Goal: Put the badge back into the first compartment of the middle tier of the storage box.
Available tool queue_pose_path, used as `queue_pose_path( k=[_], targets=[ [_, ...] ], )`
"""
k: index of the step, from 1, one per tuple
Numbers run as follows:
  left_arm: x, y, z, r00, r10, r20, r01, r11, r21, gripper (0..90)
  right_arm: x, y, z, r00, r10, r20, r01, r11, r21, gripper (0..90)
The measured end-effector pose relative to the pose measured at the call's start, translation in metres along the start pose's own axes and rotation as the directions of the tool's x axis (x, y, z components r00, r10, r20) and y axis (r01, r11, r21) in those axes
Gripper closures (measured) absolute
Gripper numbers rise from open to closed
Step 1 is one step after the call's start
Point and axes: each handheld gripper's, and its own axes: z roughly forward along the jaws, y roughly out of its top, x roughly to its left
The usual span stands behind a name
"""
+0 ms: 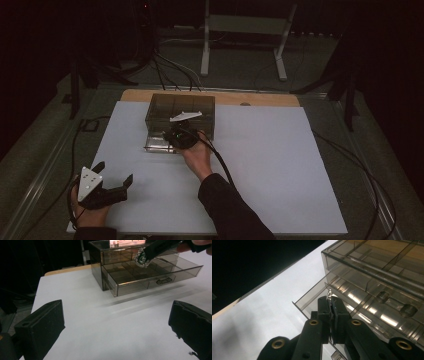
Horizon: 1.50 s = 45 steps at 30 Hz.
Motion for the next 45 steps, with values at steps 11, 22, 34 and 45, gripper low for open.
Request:
queue_pose_path(
  k=[11, 22, 34, 45],
  targets=[
    [0.000, 0.000, 0.000, 1.0000, 0.002, -0.001, -0.002, 1.0000, 0.001, 1.1, 0.002, -0.003, 0.010, 0.9998, -0.003, 0.020, 0.002, 0.998, 0.055, 87.3],
    [-0.001, 0.000, 0.000, 1.0000, 0.003, -0.001, -0.003, 1.0000, 0.001, 1.0, 0.005, -0.007, 0.016, 0.9998, -0.011, 0.016, 0.010, 0.996, 0.084, 84.8],
    [-0.002, 0.000, 0.001, 1.0000, 0.007, -0.001, -0.007, 1.0000, 0.004, 1.0, -0.003, -0.001, -0.006, 0.9996, -0.015, 0.025, 0.014, 0.999, 0.048, 45.9],
    [-0.002, 0.000, 0.001, 1.0000, 0.007, -0.001, -0.007, 1.0000, 0.007, 1.0, -0.009, 0.001, -0.031, 0.9952, -0.033, 0.092, 0.032, 0.999, 0.014, 16.1]
  ],
)
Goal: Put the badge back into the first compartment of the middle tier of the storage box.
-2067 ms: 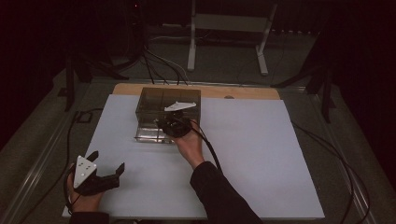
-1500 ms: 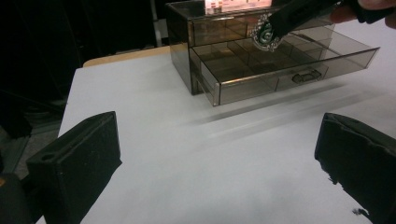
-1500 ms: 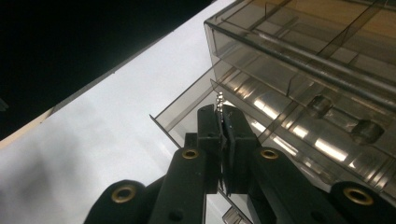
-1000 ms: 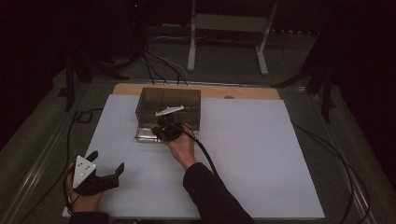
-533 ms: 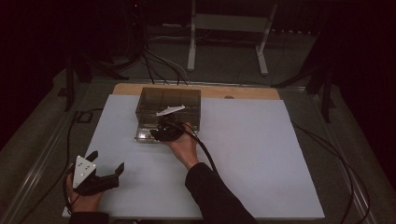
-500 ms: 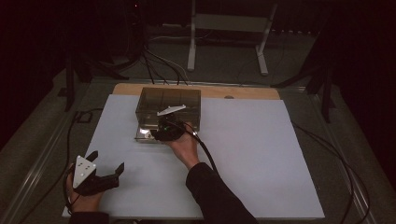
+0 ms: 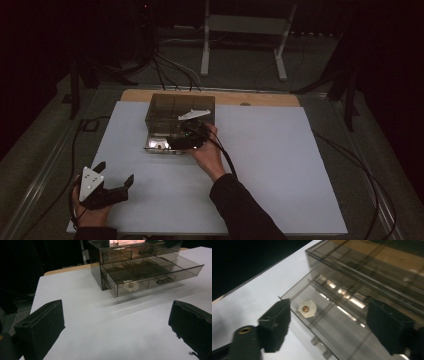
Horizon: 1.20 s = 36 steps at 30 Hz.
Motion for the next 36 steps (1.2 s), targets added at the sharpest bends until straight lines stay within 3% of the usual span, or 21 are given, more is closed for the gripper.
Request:
queue_pose_path(
  k=[8, 16, 24, 31, 36],
  targets=[
    [-0.001, 0.000, 0.001, 1.0000, -0.001, 0.003, 0.001, 1.0000, 0.000, 1.0, -0.018, -0.012, -0.029, 0.9978, 0.016, 0.064, -0.014, 1.000, -0.025, 4.4],
    [-0.002, 0.000, 0.001, 1.0000, 0.000, 0.005, 0.000, 1.0000, 0.004, 1.0, -0.043, -0.037, -0.066, 0.9883, 0.026, 0.150, -0.018, 0.998, -0.052, 1.9],
    [-0.002, 0.000, 0.002, 1.0000, -0.003, 0.005, 0.003, 1.0000, 0.002, 1.0, -0.059, -0.069, -0.101, 0.9804, 0.022, 0.196, -0.008, 0.997, -0.072, 0.3],
    [-0.003, 0.000, 0.002, 1.0000, -0.007, 0.005, 0.007, 1.0000, 0.000, 1.0, -0.065, -0.102, -0.128, 0.9632, -0.011, 0.269, 0.033, 0.996, -0.079, 0.0],
    [-0.004, 0.000, 0.003, 0.9999, -0.006, 0.008, 0.006, 1.0000, -0.002, 1.0, -0.072, -0.128, -0.148, 0.9583, 0.022, 0.285, 0.014, 0.992, -0.124, 0.0]
  ],
)
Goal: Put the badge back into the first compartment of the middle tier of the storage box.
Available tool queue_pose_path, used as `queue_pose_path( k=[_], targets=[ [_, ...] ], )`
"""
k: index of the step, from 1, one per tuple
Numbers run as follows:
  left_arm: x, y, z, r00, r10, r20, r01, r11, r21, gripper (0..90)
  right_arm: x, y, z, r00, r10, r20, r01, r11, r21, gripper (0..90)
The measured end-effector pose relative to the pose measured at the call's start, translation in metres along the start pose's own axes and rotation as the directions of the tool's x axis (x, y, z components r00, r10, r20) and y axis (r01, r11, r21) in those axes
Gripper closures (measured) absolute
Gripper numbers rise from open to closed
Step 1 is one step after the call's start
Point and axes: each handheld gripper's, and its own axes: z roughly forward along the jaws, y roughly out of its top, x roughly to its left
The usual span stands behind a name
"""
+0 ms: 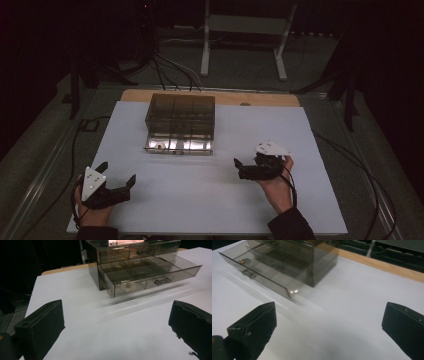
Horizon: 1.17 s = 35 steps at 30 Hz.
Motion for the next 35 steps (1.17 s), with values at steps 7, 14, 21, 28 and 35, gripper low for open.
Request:
queue_pose_path(
  k=[7, 14, 21, 28, 35],
  targets=[
    [0.000, 0.000, 0.002, 1.0000, -0.009, -0.003, 0.009, 1.0000, -0.003, 0.9, -0.017, -0.032, -0.020, 0.9979, 0.063, 0.014, -0.062, 0.996, -0.059, 0.0],
    [0.000, 0.000, 0.004, 0.9998, -0.020, -0.001, 0.020, 0.9998, -0.009, 0.9, -0.028, -0.054, -0.036, 0.9956, 0.093, 0.010, -0.091, 0.988, -0.122, 0.0],
    [-0.002, 0.001, 0.005, 0.9997, -0.025, 0.003, 0.025, 0.9995, -0.019, 0.9, -0.034, -0.071, -0.048, 0.9952, 0.094, 0.027, -0.089, 0.982, -0.168, 0.0],
    [-0.001, 0.002, 0.005, 0.9994, -0.035, 0.004, 0.036, 0.9990, -0.025, 0.9, -0.049, -0.085, -0.058, 0.9882, 0.151, 0.024, -0.143, 0.967, -0.212, 0.0],
    [0.000, 0.002, 0.005, 0.9994, -0.036, 0.001, 0.036, 0.9992, -0.019, 0.9, -0.055, -0.092, -0.063, 0.9867, 0.157, 0.042, -0.144, 0.966, -0.216, 0.0]
  ],
)
